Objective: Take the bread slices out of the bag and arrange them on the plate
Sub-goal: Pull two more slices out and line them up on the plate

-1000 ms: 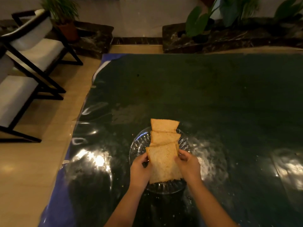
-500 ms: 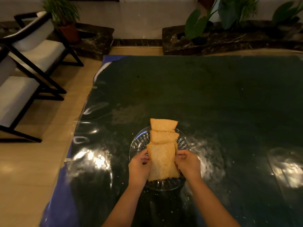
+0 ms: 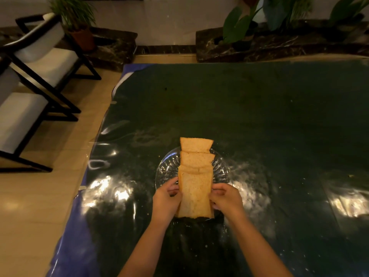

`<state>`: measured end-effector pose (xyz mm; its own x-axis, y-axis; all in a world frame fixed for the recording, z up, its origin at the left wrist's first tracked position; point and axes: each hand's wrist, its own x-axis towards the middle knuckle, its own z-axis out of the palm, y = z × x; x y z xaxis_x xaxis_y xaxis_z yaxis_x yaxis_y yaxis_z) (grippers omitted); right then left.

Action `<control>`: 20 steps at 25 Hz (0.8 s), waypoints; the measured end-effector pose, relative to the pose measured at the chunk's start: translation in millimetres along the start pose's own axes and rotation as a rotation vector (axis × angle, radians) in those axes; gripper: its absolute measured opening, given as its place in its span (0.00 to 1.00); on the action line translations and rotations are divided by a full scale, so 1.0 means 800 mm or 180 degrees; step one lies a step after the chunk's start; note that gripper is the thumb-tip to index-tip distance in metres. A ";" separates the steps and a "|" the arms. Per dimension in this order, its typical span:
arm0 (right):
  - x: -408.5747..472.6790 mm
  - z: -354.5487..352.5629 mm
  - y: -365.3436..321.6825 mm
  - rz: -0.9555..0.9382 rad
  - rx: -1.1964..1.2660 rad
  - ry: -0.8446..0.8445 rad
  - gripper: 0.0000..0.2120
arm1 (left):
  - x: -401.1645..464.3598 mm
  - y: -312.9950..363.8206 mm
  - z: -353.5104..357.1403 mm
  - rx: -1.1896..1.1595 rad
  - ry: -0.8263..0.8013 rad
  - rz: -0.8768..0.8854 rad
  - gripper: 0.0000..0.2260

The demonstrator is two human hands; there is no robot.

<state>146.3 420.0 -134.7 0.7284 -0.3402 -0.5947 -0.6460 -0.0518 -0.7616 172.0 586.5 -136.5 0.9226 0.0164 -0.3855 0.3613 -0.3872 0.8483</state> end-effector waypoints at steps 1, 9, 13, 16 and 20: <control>-0.004 -0.006 0.007 0.0006 0.0159 -0.0046 0.08 | -0.002 -0.005 -0.001 -0.0004 -0.0013 0.0022 0.20; 0.006 0.002 0.037 -0.0245 -0.0682 0.0244 0.10 | -0.006 -0.028 0.013 0.0282 0.0233 0.0056 0.17; 0.006 0.011 0.035 -0.0729 -0.0810 0.0382 0.14 | -0.003 -0.027 0.014 0.0446 0.0459 0.0206 0.18; 0.011 0.017 0.035 -0.0634 -0.0605 0.0430 0.16 | 0.001 -0.024 0.017 0.0330 0.0183 0.0147 0.15; 0.018 0.020 0.034 -0.0598 -0.0475 0.0595 0.16 | 0.008 -0.022 0.019 0.0199 0.0210 0.0130 0.14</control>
<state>142.5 428.8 -168.1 0.7926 -0.4778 -0.3788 -0.5405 -0.2628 -0.7992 169.8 579.8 -159.5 0.9440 0.0592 -0.3247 0.3161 -0.4454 0.8377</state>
